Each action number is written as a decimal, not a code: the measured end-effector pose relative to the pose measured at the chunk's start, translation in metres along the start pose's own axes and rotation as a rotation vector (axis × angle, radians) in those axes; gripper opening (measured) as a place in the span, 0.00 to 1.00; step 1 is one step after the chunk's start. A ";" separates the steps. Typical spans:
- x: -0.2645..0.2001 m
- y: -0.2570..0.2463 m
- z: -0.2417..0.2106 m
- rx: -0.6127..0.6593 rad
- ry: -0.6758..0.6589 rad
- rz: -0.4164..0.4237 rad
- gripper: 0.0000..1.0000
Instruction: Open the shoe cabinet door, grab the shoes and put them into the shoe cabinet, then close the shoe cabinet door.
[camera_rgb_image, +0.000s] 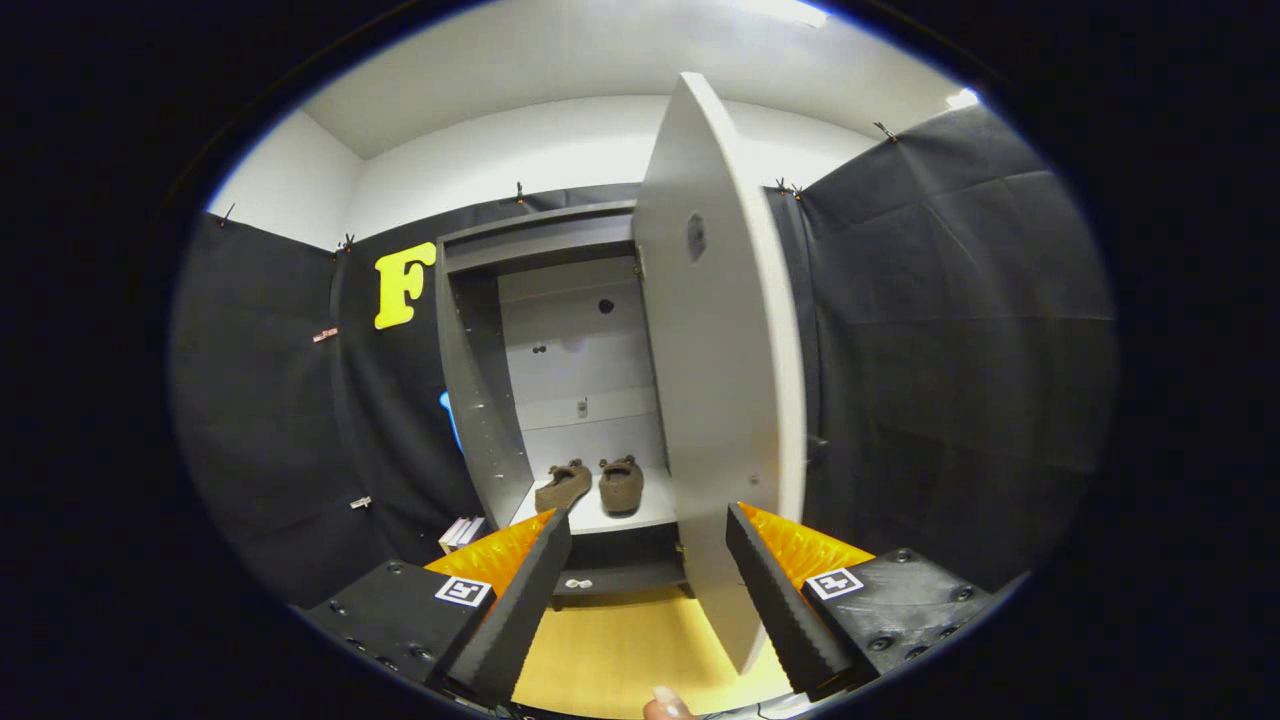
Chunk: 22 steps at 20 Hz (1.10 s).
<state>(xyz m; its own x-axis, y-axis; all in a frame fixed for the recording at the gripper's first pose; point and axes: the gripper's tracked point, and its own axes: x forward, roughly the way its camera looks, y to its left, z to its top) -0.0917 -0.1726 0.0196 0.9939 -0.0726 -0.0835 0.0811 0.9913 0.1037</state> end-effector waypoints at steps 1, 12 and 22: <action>-0.003 -0.012 0.003 0.001 -0.009 0.002 0.98; 0.025 -0.117 -0.009 0.025 0.029 -0.010 0.98; 0.047 -0.111 -0.039 0.029 0.128 0.061 0.98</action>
<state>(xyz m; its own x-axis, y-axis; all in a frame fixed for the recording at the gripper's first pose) -0.0566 -0.2823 -0.0351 0.9794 0.0042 -0.2021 0.0248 0.9898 0.1406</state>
